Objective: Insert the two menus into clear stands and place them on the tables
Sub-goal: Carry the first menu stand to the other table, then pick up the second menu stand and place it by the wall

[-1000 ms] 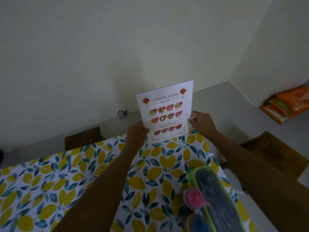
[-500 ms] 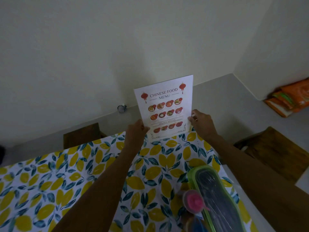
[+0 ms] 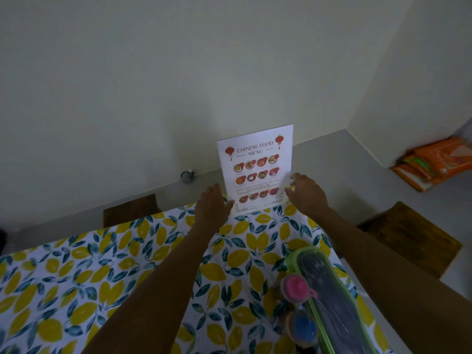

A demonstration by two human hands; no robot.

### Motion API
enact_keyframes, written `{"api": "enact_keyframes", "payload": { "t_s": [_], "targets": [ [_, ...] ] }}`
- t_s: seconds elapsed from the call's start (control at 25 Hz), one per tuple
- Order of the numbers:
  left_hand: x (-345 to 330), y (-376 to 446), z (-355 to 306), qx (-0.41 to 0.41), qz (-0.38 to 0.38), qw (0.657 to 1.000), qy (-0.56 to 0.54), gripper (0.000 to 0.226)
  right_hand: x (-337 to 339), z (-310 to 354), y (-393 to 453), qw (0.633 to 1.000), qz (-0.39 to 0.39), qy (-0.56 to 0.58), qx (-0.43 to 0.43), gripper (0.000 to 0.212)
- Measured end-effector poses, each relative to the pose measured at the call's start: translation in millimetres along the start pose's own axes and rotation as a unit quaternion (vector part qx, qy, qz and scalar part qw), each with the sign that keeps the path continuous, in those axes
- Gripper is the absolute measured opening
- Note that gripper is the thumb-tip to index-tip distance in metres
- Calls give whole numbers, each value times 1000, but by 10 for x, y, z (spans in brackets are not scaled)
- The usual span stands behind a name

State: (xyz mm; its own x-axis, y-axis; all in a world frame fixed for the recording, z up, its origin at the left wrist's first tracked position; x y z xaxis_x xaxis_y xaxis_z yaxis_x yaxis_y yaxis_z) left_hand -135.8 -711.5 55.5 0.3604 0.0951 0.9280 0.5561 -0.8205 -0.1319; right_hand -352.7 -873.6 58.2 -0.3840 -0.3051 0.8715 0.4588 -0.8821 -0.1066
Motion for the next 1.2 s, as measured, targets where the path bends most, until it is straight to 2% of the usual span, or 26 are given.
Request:
{"api": "enact_keyframes", "payload": {
  "t_s": [0.2, 0.4, 0.68, 0.92, 1.2],
  "targets": [
    [255, -518, 119, -61, -24, 994, 84, 61, 45, 466, -585, 993, 24, -93, 61, 48],
    [477, -1325, 638, -92, -39, 991, 85, 70, -242, 1143, -1373, 979, 61, -150, 124, 62],
    [858, -2799, 2105, -51, -52, 993, 88, 74, -1121, 2480, -2847, 958, 97, -180, 200, 71],
    [1173, -4091, 3647, 31, -66, 992, 99, 76, -1976, 3723, -4114, 941, 133, -171, 259, 70],
    [1612, -5178, 5002, 122, -96, 982, 103, 71, -2741, 4851, -5007, 916, 160, -164, 330, 68]
  ]
}}
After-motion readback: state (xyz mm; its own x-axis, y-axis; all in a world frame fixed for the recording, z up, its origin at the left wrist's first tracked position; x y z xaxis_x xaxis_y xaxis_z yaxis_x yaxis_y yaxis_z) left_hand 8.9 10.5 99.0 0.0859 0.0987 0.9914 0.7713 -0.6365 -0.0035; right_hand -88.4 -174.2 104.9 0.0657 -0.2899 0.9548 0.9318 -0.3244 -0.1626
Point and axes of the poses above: each hand's wrist, its own y-axis towards the middle knuckle, its own x-axis out of the back of the hand, z = x × y, the point moved 7 cm from there along y, towards the middle knuckle, and after that the axes turned 4 degrees about y, right-handed, at the moved point
